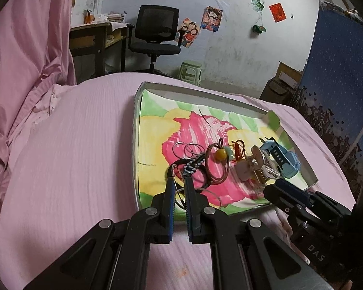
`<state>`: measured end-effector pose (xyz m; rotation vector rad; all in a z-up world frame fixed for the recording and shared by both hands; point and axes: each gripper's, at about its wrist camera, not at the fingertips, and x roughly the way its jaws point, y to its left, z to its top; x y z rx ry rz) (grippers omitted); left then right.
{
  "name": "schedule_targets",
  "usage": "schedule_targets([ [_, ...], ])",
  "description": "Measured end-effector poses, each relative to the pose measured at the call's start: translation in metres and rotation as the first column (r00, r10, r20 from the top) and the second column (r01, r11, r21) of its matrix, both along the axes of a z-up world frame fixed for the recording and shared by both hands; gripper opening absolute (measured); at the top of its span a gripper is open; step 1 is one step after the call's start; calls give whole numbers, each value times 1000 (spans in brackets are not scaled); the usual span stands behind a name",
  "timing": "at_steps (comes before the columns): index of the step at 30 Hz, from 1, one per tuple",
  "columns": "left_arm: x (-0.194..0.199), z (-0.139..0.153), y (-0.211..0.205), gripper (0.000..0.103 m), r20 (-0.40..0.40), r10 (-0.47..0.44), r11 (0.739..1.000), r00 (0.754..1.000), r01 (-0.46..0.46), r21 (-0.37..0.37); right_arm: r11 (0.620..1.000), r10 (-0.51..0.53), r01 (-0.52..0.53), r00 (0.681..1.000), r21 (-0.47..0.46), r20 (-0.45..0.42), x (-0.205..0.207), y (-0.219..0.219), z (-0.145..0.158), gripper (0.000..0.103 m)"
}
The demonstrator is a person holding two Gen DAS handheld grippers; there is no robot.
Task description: Organize jewelry
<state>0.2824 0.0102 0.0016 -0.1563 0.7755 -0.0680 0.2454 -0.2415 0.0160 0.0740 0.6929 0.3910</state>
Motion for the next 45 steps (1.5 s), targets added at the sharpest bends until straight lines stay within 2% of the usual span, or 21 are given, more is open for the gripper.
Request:
schedule_targets([
  [3,-3,0,1,9,-1,2,1000,1000,-2,-7,1000,-8,8,1000,8,3,-2,-3,1,28],
  [4,-4,1,1,11,1,3,1000,1000,-3,-10,1000,-12,11,1000,13,8,-4,-4,1,34],
  [5,-5,1,3,13,4,3,1000,1000,-3,-17,1000,-13,13,1000,16,13,-6,-6,3,37],
  [8,-16,5,5,30,36,13,999,999,-12,-36,999,-26,25,999,24,31,-12,-11,6,37],
  [10,-24,9,8,45,64,28,999,998,-25,-48,999,-35,34,998,28,54,-20,-14,10,37],
  [17,-55,22,14,59,142,62,997,988,-56,-47,996,-81,74,989,58,127,-48,-31,25,52],
  [21,-83,30,15,78,209,84,996,974,-77,-37,993,-101,89,979,73,176,-68,-39,37,59],
  [22,-89,31,15,82,221,89,996,971,-82,-38,992,-106,92,976,81,188,-73,-42,40,64],
  [23,-97,33,15,84,238,95,995,967,-88,-40,992,-110,94,974,88,198,-79,-45,42,69],
  [28,-136,39,11,97,309,105,994,945,-102,-25,990,-122,101,962,98,246,-110,-53,53,78],
  [35,-175,37,5,102,354,97,995,930,-104,0,989,-136,110,945,100,298,-150,-61,60,93],
  [45,-210,25,5,102,374,105,991,921,-128,37,986,-169,157,924,61,344,-194,-66,53,96],
])
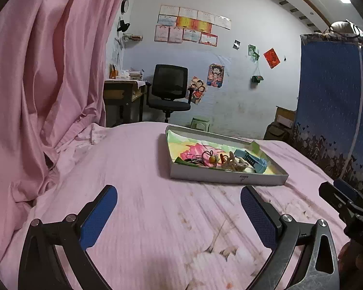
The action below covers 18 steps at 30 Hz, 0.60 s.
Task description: Organize jewelry
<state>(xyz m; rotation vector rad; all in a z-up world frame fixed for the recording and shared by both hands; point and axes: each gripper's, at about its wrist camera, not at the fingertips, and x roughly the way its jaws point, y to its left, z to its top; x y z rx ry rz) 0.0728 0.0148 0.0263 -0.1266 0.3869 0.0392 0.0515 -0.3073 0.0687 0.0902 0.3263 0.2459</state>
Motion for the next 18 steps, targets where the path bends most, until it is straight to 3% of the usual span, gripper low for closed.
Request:
schedule_targets([
  [18,-11,-5,-5,102,11,9,999,1000,-10,40,1000,-22,22,1000,-2,11,-20,-7,-5,96],
])
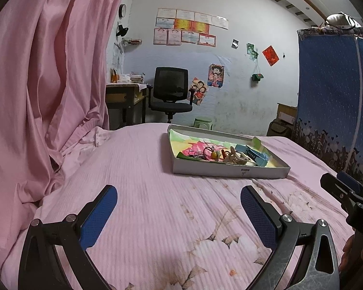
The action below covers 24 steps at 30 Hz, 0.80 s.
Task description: Organize jewelry
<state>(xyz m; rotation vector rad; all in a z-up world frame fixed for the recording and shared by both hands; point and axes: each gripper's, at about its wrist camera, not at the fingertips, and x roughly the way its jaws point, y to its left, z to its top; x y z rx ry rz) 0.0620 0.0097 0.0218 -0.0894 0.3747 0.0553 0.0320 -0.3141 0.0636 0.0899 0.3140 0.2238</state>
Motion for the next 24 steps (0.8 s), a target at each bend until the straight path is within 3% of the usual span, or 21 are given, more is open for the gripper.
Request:
schedule_targets([
  [24,-1,0,-1,102,2,-2,1000,1000,2,3,1000,0,0,1000,2,-1,-1,-2,-1,96],
])
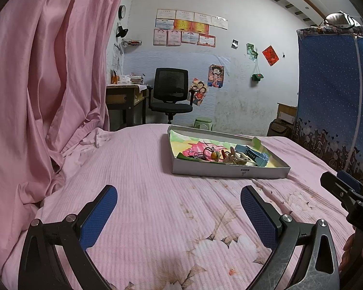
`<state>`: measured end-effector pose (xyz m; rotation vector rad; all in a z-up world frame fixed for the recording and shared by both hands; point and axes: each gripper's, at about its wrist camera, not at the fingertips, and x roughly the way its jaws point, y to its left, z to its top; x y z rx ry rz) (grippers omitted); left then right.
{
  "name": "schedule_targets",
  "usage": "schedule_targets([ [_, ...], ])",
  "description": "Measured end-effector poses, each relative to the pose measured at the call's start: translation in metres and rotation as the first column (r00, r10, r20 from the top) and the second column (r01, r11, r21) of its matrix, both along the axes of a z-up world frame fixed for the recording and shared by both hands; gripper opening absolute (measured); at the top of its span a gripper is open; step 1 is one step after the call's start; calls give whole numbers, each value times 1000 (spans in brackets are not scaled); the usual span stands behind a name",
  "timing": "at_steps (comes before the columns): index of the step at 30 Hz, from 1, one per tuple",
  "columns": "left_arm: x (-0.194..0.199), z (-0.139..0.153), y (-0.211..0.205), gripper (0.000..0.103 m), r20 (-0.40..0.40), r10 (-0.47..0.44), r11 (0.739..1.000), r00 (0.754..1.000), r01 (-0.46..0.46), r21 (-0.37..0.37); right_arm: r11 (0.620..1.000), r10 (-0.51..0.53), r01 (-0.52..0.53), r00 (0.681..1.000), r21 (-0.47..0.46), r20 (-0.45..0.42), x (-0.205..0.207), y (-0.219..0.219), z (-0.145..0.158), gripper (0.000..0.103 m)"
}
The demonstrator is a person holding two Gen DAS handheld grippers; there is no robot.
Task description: Organize jewelry
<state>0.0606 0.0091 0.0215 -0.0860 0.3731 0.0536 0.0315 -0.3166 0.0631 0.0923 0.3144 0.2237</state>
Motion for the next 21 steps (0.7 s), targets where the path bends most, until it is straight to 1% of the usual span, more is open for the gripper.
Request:
schedule_targets([
  [9,0,0,-1,103,0,1,1000,1000,-1,-1,1000,1,-1,1000,0,1,0,0,0,96],
  [21,0,2,7,102,-11,26,1000,1000,-26,7,1000,2,-2,1000,-1,1,0,0,-1,96],
])
